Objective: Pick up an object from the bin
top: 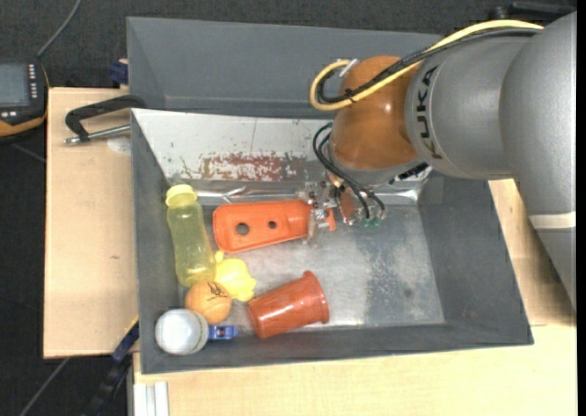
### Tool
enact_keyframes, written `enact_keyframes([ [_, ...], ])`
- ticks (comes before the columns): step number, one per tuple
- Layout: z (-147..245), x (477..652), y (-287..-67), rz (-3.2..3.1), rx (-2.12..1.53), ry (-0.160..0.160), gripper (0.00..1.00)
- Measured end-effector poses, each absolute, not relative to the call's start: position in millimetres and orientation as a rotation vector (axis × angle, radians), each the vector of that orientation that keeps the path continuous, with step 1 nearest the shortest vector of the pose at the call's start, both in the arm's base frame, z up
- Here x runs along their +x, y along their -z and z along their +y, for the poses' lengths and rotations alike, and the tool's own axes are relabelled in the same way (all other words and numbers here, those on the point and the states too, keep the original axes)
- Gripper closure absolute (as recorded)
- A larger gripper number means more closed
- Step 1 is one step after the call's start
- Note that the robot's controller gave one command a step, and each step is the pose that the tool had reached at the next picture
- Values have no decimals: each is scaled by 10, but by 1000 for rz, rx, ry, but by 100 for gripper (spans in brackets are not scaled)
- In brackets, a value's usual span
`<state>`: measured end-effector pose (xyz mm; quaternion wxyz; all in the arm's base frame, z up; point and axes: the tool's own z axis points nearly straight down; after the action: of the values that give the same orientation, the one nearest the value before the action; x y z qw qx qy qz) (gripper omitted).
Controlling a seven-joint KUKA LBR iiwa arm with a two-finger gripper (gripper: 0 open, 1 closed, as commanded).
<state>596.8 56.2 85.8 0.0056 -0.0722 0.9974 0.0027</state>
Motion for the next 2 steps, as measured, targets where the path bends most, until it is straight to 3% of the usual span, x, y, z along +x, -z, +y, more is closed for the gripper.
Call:
enact_keyframes([
  [2,491,5940,-1177,3114,-254,-10,100],
])
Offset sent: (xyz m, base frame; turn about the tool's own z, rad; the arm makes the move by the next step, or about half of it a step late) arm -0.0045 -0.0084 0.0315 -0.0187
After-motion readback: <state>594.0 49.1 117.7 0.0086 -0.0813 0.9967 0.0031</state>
